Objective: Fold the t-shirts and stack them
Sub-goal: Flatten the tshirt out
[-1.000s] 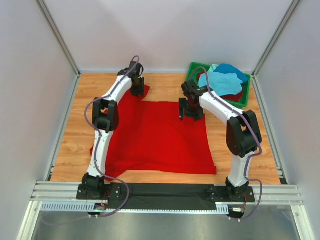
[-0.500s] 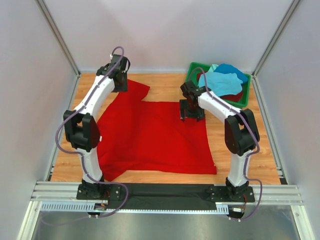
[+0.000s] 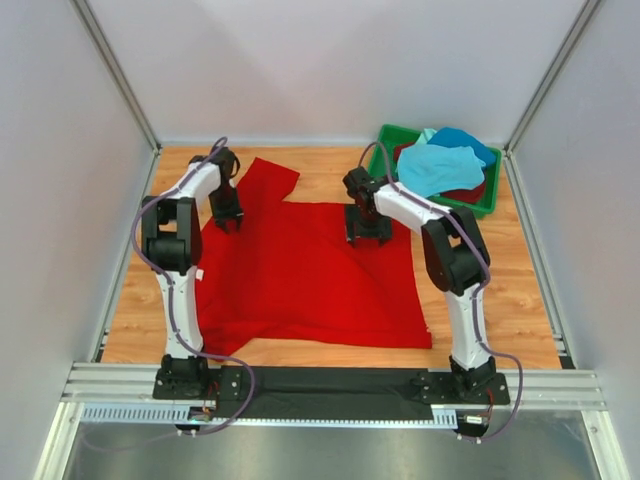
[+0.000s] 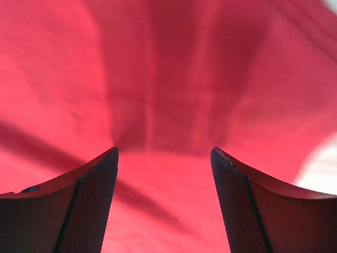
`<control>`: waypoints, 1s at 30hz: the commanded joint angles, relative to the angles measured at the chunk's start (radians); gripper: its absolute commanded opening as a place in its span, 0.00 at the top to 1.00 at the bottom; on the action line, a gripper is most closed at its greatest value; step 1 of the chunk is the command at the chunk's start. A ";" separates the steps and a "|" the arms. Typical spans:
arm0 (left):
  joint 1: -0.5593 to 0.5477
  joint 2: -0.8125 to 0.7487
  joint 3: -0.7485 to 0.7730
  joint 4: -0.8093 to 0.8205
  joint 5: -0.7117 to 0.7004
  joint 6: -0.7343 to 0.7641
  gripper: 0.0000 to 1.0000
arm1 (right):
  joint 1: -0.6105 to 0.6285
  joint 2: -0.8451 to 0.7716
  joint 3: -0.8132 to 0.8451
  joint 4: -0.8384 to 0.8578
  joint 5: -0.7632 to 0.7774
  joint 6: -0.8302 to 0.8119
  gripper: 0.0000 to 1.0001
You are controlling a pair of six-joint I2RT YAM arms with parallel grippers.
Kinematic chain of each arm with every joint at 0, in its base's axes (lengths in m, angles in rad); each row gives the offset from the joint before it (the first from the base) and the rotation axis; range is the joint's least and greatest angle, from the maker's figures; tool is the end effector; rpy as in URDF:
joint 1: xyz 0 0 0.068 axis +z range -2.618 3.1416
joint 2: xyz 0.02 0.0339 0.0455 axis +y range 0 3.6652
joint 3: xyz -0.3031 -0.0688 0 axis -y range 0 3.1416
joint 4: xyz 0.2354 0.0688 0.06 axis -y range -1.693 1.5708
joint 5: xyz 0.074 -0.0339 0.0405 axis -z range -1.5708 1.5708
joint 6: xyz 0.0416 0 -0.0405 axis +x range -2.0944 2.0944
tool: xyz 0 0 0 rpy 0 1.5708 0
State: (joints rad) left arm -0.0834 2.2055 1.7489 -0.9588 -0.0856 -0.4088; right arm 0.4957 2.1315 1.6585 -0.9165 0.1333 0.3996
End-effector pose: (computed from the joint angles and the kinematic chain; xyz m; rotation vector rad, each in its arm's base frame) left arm 0.4540 -0.0344 0.1936 -0.4908 2.9286 0.0670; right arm 0.3887 0.2039 0.2030 -0.1226 2.9177 -0.0608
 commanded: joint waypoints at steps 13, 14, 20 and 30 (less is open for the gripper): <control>0.177 0.103 0.221 -0.100 -0.016 0.045 0.60 | 0.159 0.131 0.222 -0.022 -0.396 0.205 0.28; 0.177 0.097 0.213 -0.090 -0.028 0.051 0.61 | 0.158 0.131 0.242 -0.044 -0.399 0.190 0.28; 0.175 0.031 0.167 -0.074 -0.075 0.064 0.61 | 0.074 0.056 0.314 -0.058 -0.164 0.079 0.27; 0.175 -0.003 0.120 -0.049 -0.034 0.042 0.62 | -0.072 0.120 0.425 -0.119 -0.077 0.127 0.49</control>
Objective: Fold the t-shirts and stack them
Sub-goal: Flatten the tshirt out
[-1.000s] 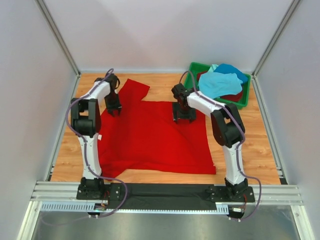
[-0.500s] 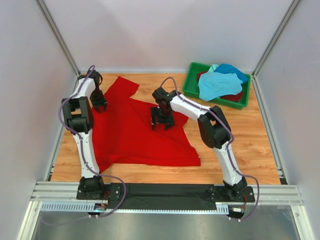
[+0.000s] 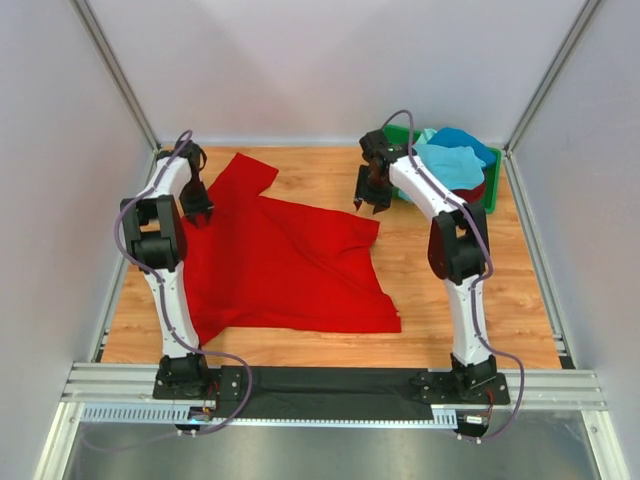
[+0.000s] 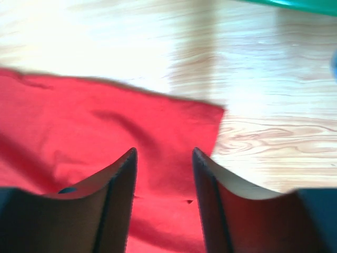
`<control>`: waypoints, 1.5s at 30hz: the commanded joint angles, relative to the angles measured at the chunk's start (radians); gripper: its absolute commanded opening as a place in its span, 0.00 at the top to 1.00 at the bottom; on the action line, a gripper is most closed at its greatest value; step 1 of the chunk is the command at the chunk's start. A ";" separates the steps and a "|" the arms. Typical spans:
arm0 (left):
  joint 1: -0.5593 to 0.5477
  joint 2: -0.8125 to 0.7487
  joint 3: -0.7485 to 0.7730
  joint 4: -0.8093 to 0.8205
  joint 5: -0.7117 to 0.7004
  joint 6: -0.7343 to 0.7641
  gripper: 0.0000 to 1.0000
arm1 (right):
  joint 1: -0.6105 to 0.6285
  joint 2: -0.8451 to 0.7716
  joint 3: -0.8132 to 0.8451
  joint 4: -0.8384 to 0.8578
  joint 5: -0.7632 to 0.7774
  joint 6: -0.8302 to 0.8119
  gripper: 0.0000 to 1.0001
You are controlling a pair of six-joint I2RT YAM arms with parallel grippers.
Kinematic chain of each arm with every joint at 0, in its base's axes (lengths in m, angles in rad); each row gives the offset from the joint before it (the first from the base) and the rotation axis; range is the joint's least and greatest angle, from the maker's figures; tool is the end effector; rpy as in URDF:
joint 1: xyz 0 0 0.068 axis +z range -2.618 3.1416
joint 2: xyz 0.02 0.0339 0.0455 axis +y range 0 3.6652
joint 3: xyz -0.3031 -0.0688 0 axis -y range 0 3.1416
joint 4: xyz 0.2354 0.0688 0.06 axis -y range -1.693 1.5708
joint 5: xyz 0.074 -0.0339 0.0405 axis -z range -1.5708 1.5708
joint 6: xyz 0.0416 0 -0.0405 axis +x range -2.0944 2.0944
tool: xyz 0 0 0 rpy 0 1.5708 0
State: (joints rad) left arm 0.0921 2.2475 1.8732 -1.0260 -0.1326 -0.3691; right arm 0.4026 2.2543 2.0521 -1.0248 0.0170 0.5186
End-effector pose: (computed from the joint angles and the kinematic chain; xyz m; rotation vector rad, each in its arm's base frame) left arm 0.4679 0.0487 0.2060 -0.6907 2.8685 0.1592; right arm 0.4539 0.1925 0.2512 0.1676 2.8146 0.1961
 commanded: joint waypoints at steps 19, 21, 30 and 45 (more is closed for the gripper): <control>0.053 0.138 0.159 0.058 0.126 -0.040 0.66 | 0.071 0.338 0.322 0.095 0.095 -0.041 0.46; 0.066 0.179 0.202 0.060 0.164 -0.040 0.66 | 0.071 0.404 0.413 0.106 0.118 -0.078 0.44; 0.078 0.218 0.451 0.090 0.312 -0.028 0.60 | 0.070 0.423 0.608 0.362 0.136 -0.275 0.32; -0.034 -0.612 -0.447 0.083 0.089 -0.093 0.57 | 0.185 -0.111 0.177 -0.050 0.120 0.007 0.13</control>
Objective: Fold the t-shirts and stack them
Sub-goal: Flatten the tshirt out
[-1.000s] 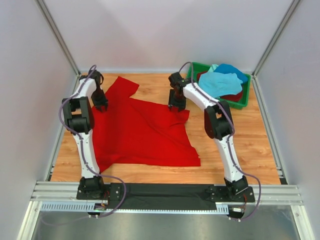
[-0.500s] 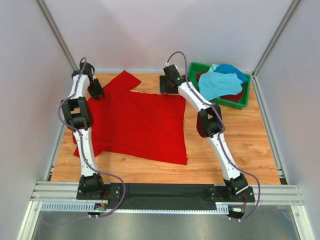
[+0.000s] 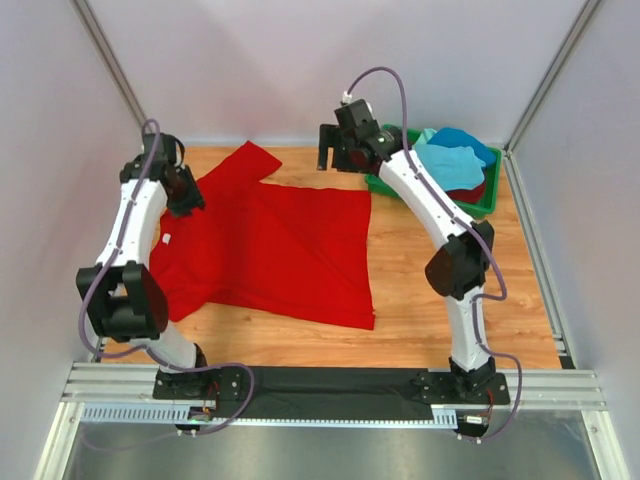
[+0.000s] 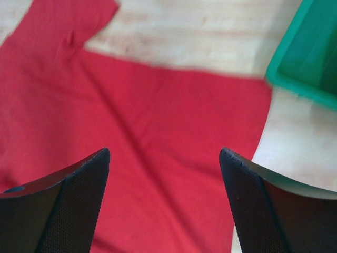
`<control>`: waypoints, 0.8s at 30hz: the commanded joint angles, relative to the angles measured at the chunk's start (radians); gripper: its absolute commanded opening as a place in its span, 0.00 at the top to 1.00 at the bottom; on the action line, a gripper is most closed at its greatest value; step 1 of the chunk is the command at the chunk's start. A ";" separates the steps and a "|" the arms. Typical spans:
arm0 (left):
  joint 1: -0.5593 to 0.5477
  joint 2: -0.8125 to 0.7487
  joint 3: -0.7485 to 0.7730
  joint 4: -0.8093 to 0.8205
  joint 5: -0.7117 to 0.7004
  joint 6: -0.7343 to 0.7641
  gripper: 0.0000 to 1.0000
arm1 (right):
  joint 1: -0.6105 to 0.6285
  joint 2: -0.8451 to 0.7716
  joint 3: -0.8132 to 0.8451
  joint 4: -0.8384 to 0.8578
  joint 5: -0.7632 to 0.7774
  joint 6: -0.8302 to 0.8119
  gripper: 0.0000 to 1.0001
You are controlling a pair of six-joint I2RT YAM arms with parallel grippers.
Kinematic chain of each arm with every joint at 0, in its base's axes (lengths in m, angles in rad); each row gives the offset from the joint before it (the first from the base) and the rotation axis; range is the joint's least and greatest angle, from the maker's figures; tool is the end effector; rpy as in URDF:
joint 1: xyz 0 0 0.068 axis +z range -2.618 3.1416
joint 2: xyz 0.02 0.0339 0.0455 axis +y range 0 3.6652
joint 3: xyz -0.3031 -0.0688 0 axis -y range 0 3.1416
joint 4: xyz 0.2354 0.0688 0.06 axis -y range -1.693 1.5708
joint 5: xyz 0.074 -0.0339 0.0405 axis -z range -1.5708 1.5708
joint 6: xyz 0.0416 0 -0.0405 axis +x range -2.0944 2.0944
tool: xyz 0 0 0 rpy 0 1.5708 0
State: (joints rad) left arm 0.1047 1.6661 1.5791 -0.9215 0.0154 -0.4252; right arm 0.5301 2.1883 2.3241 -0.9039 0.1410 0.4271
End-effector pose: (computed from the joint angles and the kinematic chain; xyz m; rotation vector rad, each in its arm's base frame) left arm 0.3483 0.0360 0.3567 -0.6715 2.4967 -0.1388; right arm 0.4373 0.2495 0.3719 -0.0506 2.3500 0.3119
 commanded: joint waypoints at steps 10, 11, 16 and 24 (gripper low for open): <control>-0.169 -0.158 -0.375 -0.031 -0.078 -0.072 0.58 | 0.174 -0.194 -0.541 -0.100 -0.030 0.145 0.23; -0.171 -0.170 -0.378 -0.033 -0.081 -0.070 0.58 | 0.174 -0.200 -0.575 -0.080 -0.044 0.154 0.25; -0.171 -0.245 -0.399 -0.049 -0.089 -0.053 0.59 | 0.176 -0.194 -0.695 0.002 -0.028 0.150 0.38; -0.171 -0.342 -0.439 -0.077 -0.098 -0.050 0.61 | 0.148 -0.119 -0.759 0.052 0.038 0.127 0.58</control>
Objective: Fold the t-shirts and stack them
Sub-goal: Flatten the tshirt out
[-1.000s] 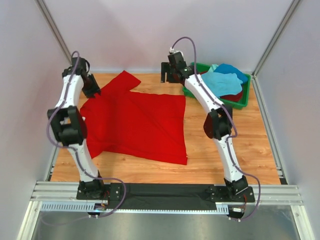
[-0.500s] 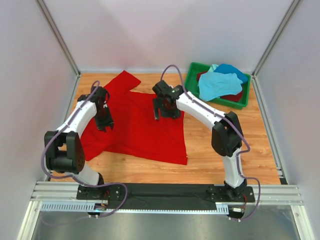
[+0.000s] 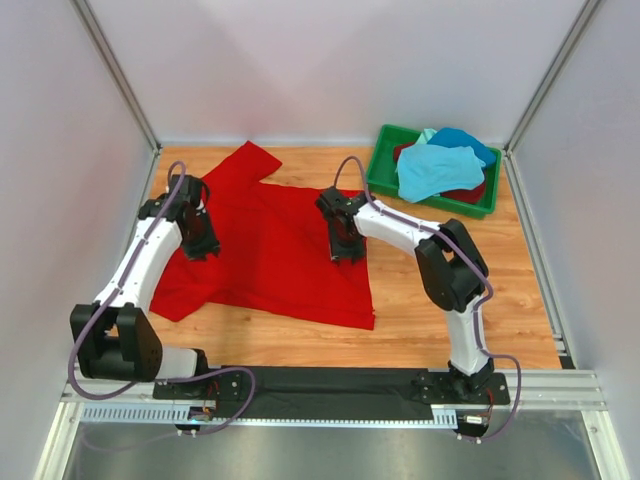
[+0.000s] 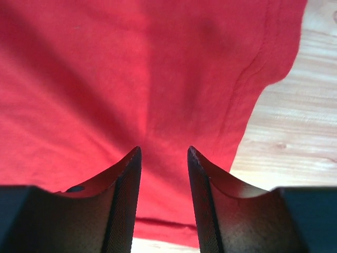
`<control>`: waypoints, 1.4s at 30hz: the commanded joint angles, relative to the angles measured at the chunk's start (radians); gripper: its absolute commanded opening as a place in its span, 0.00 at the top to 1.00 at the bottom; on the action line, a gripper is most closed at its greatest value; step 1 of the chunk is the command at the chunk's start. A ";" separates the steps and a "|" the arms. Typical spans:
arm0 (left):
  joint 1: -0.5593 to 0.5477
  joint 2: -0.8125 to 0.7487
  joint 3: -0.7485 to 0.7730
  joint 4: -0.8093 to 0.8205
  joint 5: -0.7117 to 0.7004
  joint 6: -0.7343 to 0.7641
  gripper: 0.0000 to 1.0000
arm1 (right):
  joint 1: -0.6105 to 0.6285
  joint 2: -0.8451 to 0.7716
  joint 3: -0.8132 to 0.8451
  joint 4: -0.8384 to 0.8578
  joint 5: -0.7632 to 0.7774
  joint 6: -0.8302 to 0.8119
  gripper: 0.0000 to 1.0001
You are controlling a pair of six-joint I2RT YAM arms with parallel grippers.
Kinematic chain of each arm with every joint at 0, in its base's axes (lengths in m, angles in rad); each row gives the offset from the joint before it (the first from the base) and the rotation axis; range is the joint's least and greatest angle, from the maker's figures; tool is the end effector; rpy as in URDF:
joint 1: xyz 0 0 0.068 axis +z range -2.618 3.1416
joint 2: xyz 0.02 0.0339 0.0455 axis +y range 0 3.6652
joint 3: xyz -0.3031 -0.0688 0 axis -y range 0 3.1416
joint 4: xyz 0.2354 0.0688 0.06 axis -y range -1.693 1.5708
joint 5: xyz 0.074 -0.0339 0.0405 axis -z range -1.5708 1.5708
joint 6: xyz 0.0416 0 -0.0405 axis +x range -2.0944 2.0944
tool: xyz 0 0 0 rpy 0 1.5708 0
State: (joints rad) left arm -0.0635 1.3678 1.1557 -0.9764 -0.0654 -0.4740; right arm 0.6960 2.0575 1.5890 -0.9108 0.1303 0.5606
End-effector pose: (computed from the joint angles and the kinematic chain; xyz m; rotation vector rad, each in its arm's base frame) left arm 0.2444 -0.0128 0.3123 -0.5787 2.6940 -0.0547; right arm 0.3264 0.2657 0.2155 -0.1787 2.9050 0.0107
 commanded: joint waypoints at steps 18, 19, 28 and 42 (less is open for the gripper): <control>-0.029 -0.024 -0.001 -0.064 0.081 -0.029 0.62 | -0.168 -0.072 -0.040 -0.029 0.246 -0.182 0.37; -0.032 -0.029 0.002 -0.080 0.082 -0.041 0.62 | -0.142 -0.097 -0.018 -0.042 0.233 -0.182 0.33; -0.032 -0.193 -0.025 -0.163 -0.130 -0.143 0.62 | 0.080 -0.136 0.075 0.142 -0.295 -0.052 0.28; -0.030 -0.276 -0.025 -0.226 -0.123 -0.146 0.65 | 0.226 0.085 0.207 0.281 -0.598 -0.038 0.28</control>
State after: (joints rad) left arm -0.0914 1.1439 1.1255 -1.1507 -0.1627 -0.5903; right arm 0.9222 2.0983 1.7260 -0.6373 -0.3843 0.5240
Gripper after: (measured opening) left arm 0.352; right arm 0.730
